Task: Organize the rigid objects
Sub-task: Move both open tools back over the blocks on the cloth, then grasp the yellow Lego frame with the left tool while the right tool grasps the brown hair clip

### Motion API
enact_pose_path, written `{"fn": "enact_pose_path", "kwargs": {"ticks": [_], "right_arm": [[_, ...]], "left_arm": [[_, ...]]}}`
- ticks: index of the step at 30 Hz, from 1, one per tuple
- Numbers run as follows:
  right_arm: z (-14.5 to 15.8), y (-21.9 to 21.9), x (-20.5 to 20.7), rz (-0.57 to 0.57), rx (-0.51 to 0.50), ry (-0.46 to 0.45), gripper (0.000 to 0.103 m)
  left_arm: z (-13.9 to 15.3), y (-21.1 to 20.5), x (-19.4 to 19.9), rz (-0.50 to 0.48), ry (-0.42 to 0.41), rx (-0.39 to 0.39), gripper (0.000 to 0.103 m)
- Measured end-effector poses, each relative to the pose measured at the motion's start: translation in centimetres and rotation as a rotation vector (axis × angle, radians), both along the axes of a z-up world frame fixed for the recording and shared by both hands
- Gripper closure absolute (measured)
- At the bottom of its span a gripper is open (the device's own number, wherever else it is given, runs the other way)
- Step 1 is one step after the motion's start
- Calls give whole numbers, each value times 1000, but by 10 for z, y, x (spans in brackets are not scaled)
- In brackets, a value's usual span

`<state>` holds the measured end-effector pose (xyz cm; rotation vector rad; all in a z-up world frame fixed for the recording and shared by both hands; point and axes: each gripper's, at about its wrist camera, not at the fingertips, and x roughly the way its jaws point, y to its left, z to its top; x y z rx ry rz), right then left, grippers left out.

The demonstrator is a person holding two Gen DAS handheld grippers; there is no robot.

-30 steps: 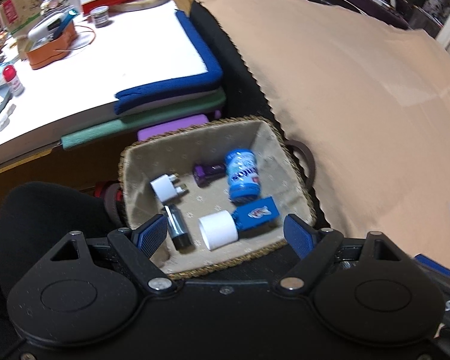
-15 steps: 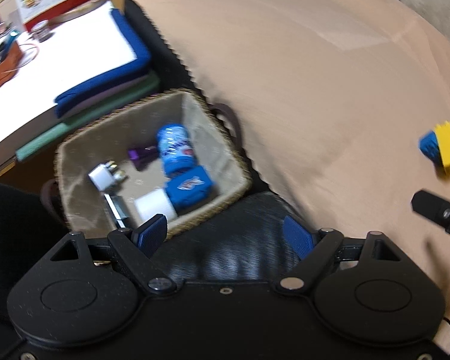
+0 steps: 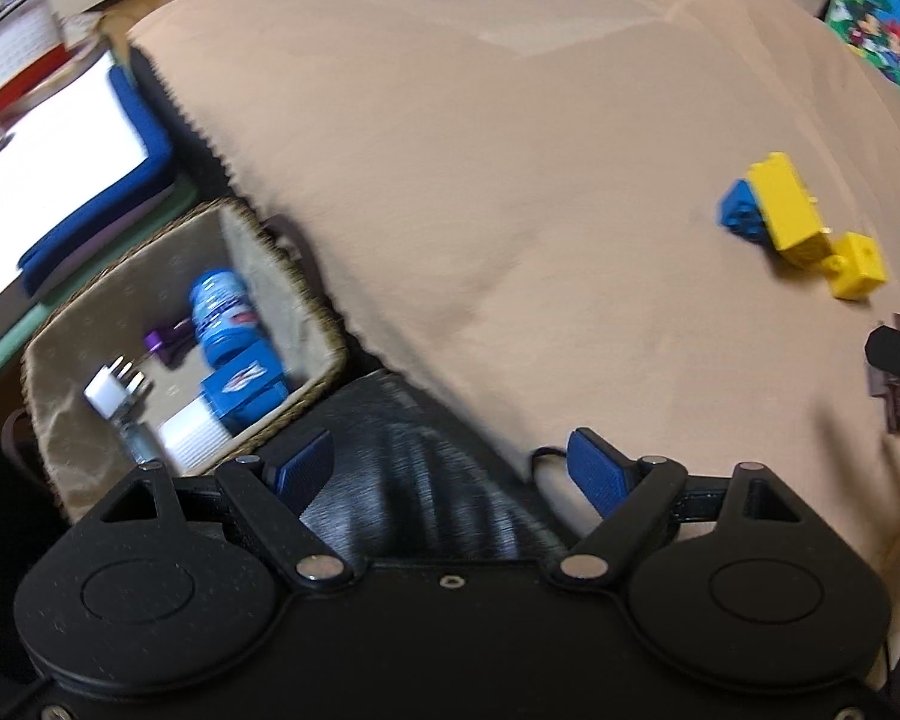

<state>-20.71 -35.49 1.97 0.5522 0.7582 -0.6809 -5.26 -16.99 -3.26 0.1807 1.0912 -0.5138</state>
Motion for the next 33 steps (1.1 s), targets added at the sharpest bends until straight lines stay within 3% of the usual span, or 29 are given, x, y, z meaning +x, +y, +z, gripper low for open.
{"fn": "enact_pose_path", "kwargs": {"ticks": [10, 14, 20, 24, 33], "right_arm": [[15, -82, -66, -263, -3, -61, 9], [12, -103, -83, -315, 24, -76, 9], [1, -106, -82, -282, 66, -84, 9], [-8, -94, -68, -210, 56, -52, 9], [-31, -82, -47, -150, 17, 30, 9]], "left_arm": [[23, -64, -25, -171, -89, 17, 22], [29, -93, -34, -233, -126, 31, 21], [35, -131, -38, -300, -162, 50, 21], [40, -154, -34, -318, -147, 19, 20], [48, -199, -16, -271, -95, -33, 13]]}}
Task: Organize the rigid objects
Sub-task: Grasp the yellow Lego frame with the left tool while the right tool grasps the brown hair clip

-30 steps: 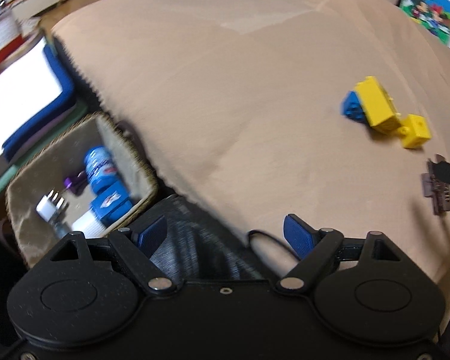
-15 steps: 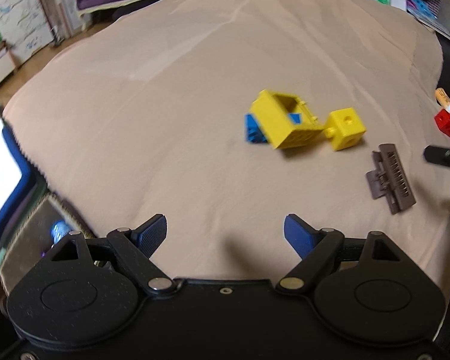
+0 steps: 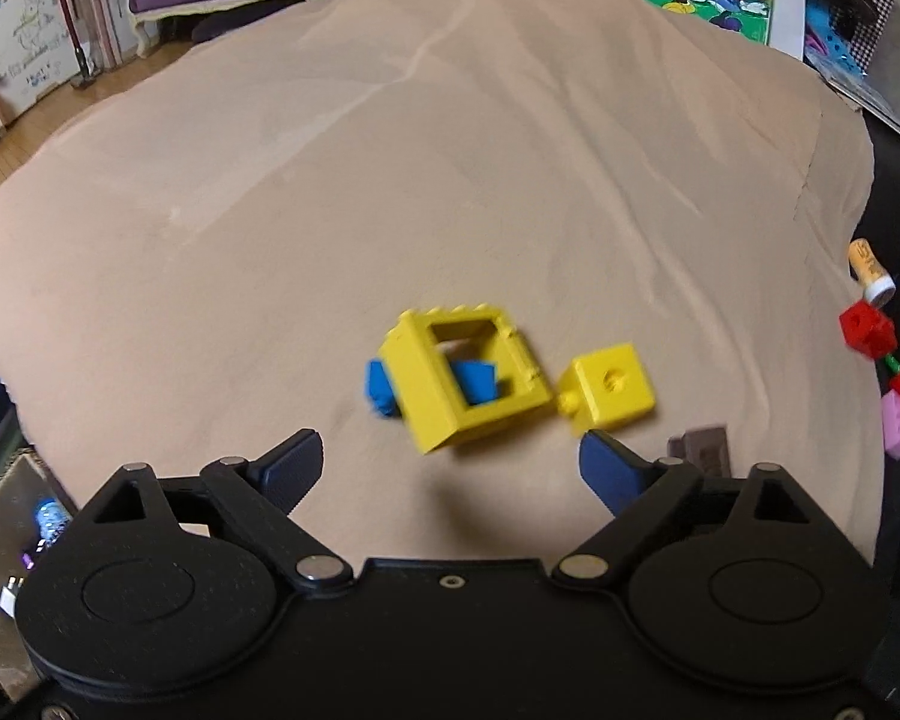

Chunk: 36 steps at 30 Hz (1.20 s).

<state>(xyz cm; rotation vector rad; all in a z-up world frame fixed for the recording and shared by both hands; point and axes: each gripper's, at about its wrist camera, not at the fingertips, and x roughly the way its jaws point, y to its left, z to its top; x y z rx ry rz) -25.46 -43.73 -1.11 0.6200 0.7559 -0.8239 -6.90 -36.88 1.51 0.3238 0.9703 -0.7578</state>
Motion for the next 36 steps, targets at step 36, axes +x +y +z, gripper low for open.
{"fn": "enact_pose_path", "kwargs": {"ticks": [36], "right_arm": [[-16, 3, 8, -1, -77, 49, 10]], "left_arm": [[21, -60, -24, -20, -105, 95, 39]]}}
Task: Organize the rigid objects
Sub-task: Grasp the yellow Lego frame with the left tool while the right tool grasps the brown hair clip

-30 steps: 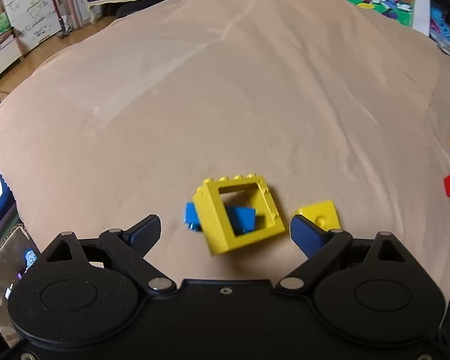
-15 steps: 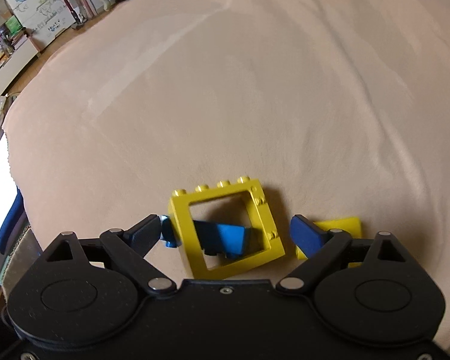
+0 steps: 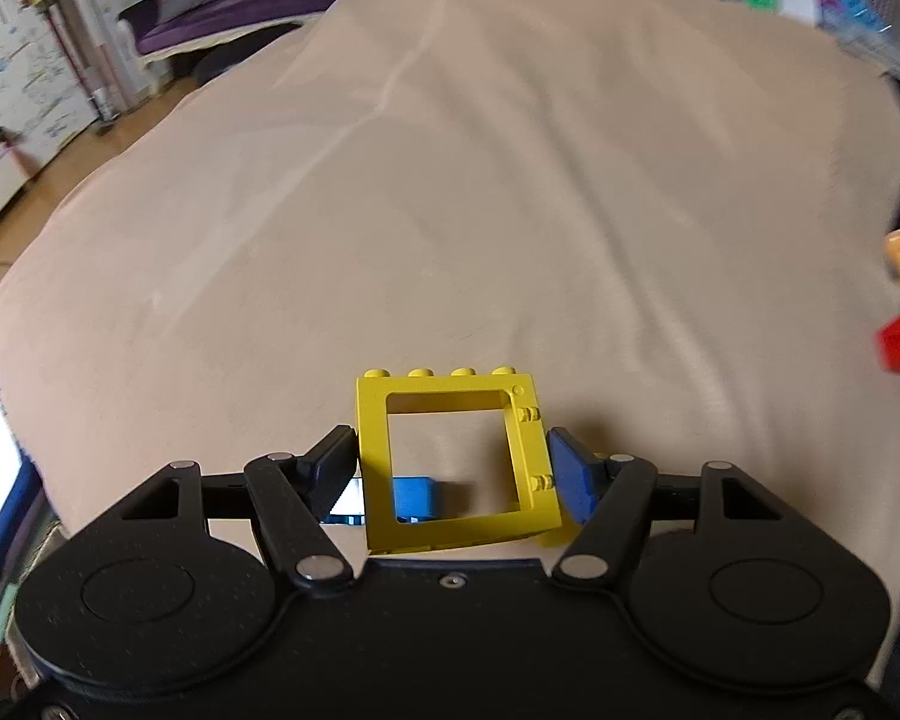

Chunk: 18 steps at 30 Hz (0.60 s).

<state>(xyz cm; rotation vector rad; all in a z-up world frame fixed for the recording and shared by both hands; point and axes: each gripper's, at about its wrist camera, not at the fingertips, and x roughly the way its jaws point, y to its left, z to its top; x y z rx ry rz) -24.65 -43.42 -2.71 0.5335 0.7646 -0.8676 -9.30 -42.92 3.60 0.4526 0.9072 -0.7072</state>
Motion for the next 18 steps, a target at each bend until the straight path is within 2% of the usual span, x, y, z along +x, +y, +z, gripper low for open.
{"fn": "enact_pose_path", "kwargs": {"ticks": [5, 8, 14, 18], "right_arm": [[-1, 2, 4, 11, -20, 28, 10], [0, 1, 3, 13, -13, 25, 10], [0, -1, 3, 15, -6, 21, 10], [-1, 1, 7, 20, -23, 39, 12]], "left_arm": [[25, 29, -11, -65, 49, -72, 39], [31, 43, -11, -88, 79, -89, 39], [27, 68, -8, -98, 110, -88, 39], [14, 80, -8, -84, 143, -78, 39]]}}
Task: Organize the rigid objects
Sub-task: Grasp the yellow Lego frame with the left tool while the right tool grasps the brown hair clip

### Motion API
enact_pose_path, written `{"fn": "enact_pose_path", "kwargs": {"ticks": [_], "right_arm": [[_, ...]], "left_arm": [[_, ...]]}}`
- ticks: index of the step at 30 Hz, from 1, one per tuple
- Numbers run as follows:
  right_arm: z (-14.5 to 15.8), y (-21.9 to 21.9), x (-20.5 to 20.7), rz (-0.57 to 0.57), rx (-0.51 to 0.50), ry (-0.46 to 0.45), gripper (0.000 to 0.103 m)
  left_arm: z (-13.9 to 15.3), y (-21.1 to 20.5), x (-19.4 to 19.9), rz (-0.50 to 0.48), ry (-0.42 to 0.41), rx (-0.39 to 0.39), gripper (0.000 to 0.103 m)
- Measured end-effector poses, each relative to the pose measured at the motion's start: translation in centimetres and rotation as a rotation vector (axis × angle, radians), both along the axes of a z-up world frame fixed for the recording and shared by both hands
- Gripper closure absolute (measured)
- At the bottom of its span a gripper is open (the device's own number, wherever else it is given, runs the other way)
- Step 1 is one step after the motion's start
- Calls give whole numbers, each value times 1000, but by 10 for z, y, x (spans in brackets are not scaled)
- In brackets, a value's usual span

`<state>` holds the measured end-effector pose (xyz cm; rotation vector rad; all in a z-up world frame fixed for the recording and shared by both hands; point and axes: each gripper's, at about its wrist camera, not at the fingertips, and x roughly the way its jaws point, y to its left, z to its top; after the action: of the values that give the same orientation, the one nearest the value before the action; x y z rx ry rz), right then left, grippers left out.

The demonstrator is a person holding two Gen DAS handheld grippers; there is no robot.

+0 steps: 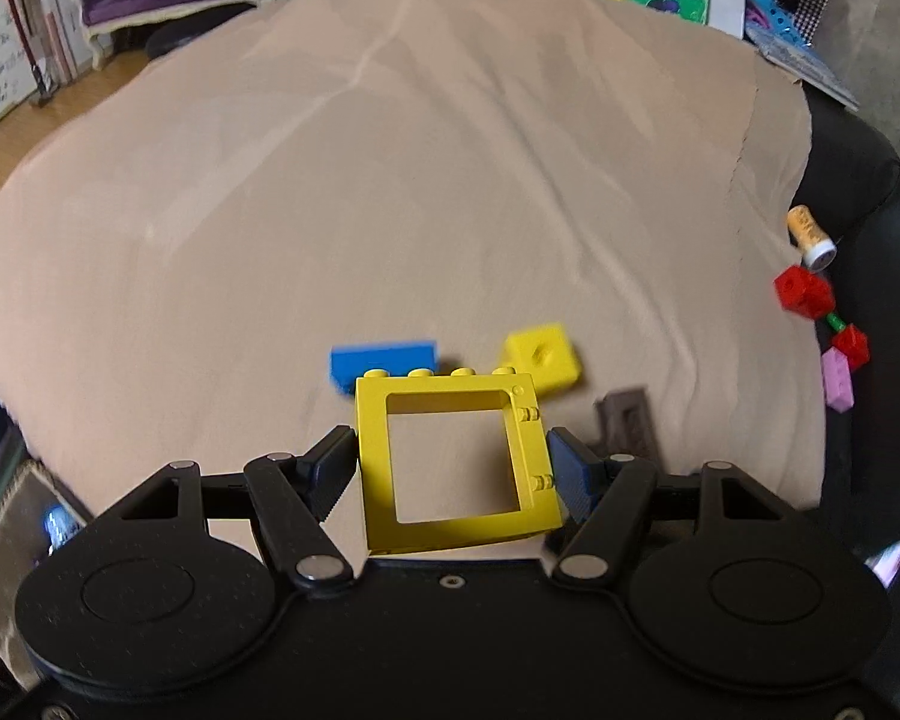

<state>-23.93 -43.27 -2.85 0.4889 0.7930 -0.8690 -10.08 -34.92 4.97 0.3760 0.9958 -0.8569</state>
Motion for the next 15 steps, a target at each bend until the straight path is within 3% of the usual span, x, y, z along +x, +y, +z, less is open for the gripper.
{"fn": "enact_pose_path", "kwargs": {"ticks": [3, 5, 6, 15], "right_arm": [[-3, 4, 5, 11, -38, 31, 28], [-3, 9, 10, 34, -77, 58, 56], [-1, 11, 11, 50, -82, 53, 60], [29, 11, 7, 1, -29, -7, 62]], "left_arm": [[-11, 13, 2, 20, 16, 10, 39], [-18, 23, 5, 38, 30, 13, 39], [-20, 29, 7, 48, 37, 12, 39], [-27, 110, 30, 169, 46, -24, 39]]}}
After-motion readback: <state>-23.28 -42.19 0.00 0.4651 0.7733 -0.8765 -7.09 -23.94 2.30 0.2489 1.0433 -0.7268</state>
